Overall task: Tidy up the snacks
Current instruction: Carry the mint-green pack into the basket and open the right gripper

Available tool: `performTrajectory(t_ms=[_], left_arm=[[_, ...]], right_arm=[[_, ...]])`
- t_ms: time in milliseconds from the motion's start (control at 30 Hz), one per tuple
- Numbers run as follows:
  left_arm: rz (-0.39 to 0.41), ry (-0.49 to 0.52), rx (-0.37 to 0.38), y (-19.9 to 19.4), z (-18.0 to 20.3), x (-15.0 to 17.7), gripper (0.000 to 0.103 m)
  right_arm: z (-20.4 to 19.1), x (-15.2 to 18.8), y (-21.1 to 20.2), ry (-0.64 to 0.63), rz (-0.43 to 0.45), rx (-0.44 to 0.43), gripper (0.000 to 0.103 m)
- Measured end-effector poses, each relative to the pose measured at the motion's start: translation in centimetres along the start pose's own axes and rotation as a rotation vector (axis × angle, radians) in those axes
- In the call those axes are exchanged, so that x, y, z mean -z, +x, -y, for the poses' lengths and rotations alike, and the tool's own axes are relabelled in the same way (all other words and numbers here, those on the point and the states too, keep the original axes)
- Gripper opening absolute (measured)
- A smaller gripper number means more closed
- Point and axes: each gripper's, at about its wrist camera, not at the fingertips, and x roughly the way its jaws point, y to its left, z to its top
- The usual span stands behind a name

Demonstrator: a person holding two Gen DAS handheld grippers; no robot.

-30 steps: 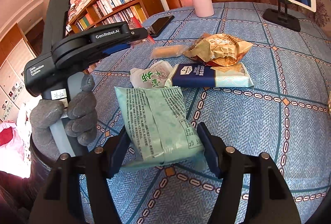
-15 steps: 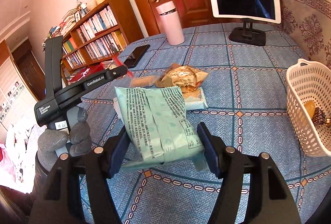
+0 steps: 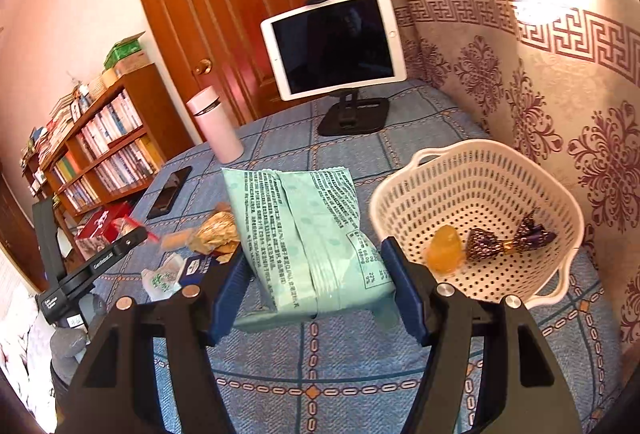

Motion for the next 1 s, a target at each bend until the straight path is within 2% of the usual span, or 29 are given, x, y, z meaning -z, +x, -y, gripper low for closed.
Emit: performTrajectory(t_ms=[433,533,600,1000], left_arm=[[-0.003,0.032,-0.004,0.3,0.8,0.3,0.048],[-0.007,0.041,-0.006,0.4,1.1,0.4,0.048],[-0.011,0.047,-0.009,0.5,1.2,0.4,0.048],[-0.006,0.080,-0.017,-1.2,2.9,0.6,0.048]], right_arm=[[7.5,-0.5,0.5,0.136,0.052,0.243,0.066],[8.1,-0.4,0.6,0.137,0.070,0.281,0.071],[7.9,-0.2,0.1,0.119,0.091,0.296,0.076],[6.2,1.2,-0.8,0.075,0.100,0.259,0.076]])
